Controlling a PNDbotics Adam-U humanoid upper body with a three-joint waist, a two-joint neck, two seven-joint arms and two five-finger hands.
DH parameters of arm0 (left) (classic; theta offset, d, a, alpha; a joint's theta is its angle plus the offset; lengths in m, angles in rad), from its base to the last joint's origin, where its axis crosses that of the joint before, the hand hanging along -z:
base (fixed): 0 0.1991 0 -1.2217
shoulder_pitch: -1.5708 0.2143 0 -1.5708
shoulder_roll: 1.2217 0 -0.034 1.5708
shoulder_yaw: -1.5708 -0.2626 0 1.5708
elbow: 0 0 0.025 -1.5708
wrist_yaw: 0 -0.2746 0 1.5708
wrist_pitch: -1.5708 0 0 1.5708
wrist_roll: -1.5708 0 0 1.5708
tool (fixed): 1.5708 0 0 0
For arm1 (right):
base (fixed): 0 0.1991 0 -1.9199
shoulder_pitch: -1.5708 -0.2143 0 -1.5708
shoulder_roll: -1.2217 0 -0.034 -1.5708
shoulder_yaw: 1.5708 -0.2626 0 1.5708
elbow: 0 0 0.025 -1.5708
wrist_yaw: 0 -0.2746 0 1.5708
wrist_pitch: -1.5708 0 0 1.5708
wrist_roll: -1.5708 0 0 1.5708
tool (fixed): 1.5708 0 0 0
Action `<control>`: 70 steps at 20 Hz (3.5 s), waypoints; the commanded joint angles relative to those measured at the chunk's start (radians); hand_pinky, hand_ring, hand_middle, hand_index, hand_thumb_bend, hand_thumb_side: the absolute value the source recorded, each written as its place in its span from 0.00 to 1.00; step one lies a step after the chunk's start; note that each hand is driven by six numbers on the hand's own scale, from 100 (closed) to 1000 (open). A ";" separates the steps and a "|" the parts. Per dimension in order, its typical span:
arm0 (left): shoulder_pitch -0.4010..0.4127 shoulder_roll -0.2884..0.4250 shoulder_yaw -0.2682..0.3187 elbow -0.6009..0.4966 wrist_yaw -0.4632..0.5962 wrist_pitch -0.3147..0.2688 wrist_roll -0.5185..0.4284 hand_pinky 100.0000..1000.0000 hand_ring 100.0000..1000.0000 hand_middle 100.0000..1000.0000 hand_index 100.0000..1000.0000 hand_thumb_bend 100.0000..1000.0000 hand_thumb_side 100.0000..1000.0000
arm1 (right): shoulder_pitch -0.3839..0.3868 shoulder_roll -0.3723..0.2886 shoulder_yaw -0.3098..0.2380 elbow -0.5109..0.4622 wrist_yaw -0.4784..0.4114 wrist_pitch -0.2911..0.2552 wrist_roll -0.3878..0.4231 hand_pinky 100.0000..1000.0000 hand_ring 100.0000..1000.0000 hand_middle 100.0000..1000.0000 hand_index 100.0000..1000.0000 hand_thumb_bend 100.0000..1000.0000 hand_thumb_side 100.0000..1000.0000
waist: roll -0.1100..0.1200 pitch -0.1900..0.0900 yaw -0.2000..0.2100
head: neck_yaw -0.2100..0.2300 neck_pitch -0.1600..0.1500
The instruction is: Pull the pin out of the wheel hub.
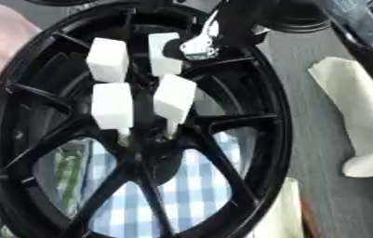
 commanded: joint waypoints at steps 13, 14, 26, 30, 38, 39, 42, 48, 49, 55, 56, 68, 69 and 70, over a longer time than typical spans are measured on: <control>-0.004 0.010 0.014 -0.015 0.011 -0.001 0.001 0.75 0.88 0.75 0.78 0.23 0.74 | 0.007 -0.008 0.002 0.022 0.033 -0.007 0.007 0.83 0.83 0.75 0.84 0.25 0.35 | -0.002 -0.014 0.008 | -0.006 0.017; -0.004 0.010 0.013 -0.015 0.011 -0.001 0.001 0.75 0.88 0.75 0.78 0.23 0.74 | 0.008 -0.007 0.002 0.024 0.035 -0.008 0.007 0.83 0.83 0.75 0.84 0.24 0.36 | -0.002 -0.013 0.009 | -0.007 0.017; -0.003 0.006 0.014 -0.015 0.010 -0.003 0.002 0.75 0.88 0.75 0.78 0.23 0.75 | 0.022 -0.002 0.010 0.048 0.070 -0.015 0.005 0.83 0.83 0.73 0.83 0.25 0.38 | -0.005 -0.004 0.015 | -0.011 0.020; -0.001 0.004 0.015 -0.015 0.010 -0.003 0.003 0.75 0.88 0.75 0.78 0.22 0.75 | 0.025 -0.001 0.012 0.054 0.077 -0.018 0.010 0.82 0.82 0.69 0.82 0.24 0.38 | -0.005 -0.003 0.016 | -0.011 0.022; 0.000 0.002 0.015 -0.015 0.009 -0.003 0.004 0.75 0.88 0.75 0.77 0.22 0.75 | 0.028 0.006 0.014 0.066 0.078 -0.023 0.014 0.81 0.80 0.59 0.75 0.19 0.39 | -0.006 -0.001 0.016 | -0.013 0.022; 0.000 0.002 0.015 -0.015 0.009 -0.003 0.004 0.75 0.88 0.75 0.77 0.22 0.75 | 0.029 0.007 0.013 0.069 0.076 -0.024 0.011 0.81 0.80 0.59 0.74 0.19 0.39 | -0.006 0.000 0.017 | -0.013 0.022; 0.001 0.000 0.016 -0.015 0.009 -0.003 0.006 0.75 0.88 0.75 0.77 0.22 0.75 | 0.028 0.011 0.009 0.078 0.060 -0.021 -0.010 0.80 0.77 0.53 0.68 0.14 0.37 | -0.006 0.000 0.017 | -0.013 0.023; 0.003 -0.003 0.018 -0.015 0.008 -0.005 0.008 0.75 0.88 0.75 0.77 0.22 0.75 | 0.029 0.017 0.010 0.088 0.038 -0.012 -0.062 0.77 0.71 0.45 0.59 0.08 0.26 | -0.008 0.000 0.019 | -0.016 0.023; 0.004 -0.004 0.019 -0.015 0.008 -0.005 0.009 0.75 0.88 0.75 0.77 0.22 0.75 | 0.030 0.018 0.011 0.090 0.033 -0.010 -0.067 0.77 0.71 0.44 0.59 0.08 0.25 | -0.008 0.000 0.020 | -0.016 0.023; 0.007 -0.006 0.021 -0.015 0.009 -0.006 0.012 0.76 0.88 0.75 0.77 0.22 0.75 | 0.030 0.020 0.009 0.091 -0.008 0.009 -0.091 0.74 0.63 0.35 0.48 0.00 0.01 | -0.009 -0.002 0.018 | -0.017 0.025; 0.008 -0.006 0.022 -0.015 0.009 -0.006 0.012 0.76 0.88 0.75 0.77 0.22 0.75 | 0.028 0.021 0.007 0.090 -0.019 0.015 -0.096 0.74 0.63 0.33 0.47 0.00 0.00 | -0.009 -0.003 0.018 | -0.017 0.024; 0.022 -0.002 0.028 -0.015 0.009 -0.008 0.019 0.76 0.88 0.75 0.77 0.22 0.75 | 0.007 -0.063 -0.076 -0.028 -0.189 0.102 -0.147 0.73 0.60 0.29 0.42 0.00 0.00 | 0.001 -0.024 -0.009 | -0.008 0.025; 0.023 -0.001 0.029 -0.015 0.009 -0.008 0.020 0.76 0.88 0.75 0.77 0.22 0.75 | 0.008 -0.076 -0.088 -0.040 -0.207 0.109 -0.156 0.73 0.60 0.29 0.42 0.00 0.00 | 0.002 -0.025 -0.011 | -0.007 0.026; 0.025 -0.001 0.029 -0.015 0.008 -0.008 0.020 0.76 0.88 0.75 0.77 0.22 0.75 | 0.010 -0.087 -0.099 -0.050 -0.225 0.115 -0.164 0.73 0.59 0.29 0.42 0.00 0.00 | 0.004 -0.026 -0.014 | -0.005 0.026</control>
